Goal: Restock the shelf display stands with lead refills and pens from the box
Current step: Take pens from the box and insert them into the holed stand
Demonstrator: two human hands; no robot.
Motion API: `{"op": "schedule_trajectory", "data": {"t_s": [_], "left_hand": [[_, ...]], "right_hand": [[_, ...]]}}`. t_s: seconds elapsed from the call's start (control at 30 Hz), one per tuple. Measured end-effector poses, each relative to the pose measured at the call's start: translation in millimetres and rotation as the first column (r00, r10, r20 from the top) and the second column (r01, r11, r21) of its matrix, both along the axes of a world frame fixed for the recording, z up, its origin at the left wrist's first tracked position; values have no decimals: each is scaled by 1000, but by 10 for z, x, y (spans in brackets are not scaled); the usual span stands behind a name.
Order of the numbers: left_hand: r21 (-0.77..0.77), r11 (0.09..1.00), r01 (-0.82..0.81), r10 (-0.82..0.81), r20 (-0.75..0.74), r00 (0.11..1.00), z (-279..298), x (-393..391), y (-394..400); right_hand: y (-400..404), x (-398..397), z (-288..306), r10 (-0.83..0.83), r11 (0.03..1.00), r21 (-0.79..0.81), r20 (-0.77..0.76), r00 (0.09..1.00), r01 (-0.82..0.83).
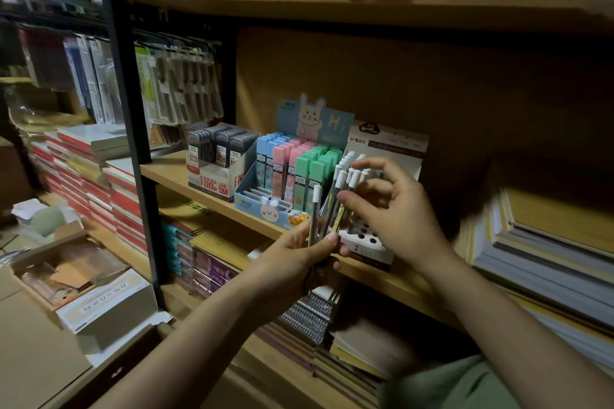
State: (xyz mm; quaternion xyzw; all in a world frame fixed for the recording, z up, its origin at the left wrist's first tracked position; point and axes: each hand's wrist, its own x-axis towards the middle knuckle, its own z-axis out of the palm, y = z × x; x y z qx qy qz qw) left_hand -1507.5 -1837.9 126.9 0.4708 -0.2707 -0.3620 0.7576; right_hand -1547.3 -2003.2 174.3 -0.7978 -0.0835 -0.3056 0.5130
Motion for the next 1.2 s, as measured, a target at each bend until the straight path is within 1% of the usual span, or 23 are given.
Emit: {"op": "schedule_trajectory", "data": {"t_s": [0.1,0.13,0.2,0.23,0.27,0.37,0.47,0.5,0.63,0.83,1.03,1.2], "left_hand": [[7,999,-47,47,-54,997,-14,23,21],[55,993,-103,105,-32,994,-27,40,25],[190,947,-261,246,98,964,-65,69,35],[219,925,-309,287,130,949,-87,81,39],[233,913,-335,315,120,941,-100,93,39],[249,916,-316,316,37,948,-89,101,19],[176,941,-287,305,-80,949,-41,106,-13],[158,946,-282,298,-93,950,-30,111,-18],[142,963,-228,237,-50,970,-32,110,12],[88,982,-167,176,-106,979,-72,78,80],[96,969,-227,230,-15,973,-66,72,43],[147,951,-273,284,-59,957,-89,108,-1]], "right_hand": [[-21,-5,47,42,998,41,30,999,-43],[-67,-10,81,28,998,54,44,999,-30],[-192,-24,145,-44,997,69,89,995,38],[-257,-33,166,-91,994,66,117,989,83],[-315,-42,176,-143,989,51,140,980,137],[-454,-58,149,-292,954,-4,200,935,299],[-532,-53,125,-391,909,-47,253,885,415],[-548,-41,121,-404,899,-58,269,874,434],[-571,53,81,-412,881,-125,275,869,457],[-589,167,5,-401,861,-214,276,874,462],[-617,221,-21,-400,859,-229,259,879,458],[-628,280,18,-411,840,-263,263,873,475]]}}
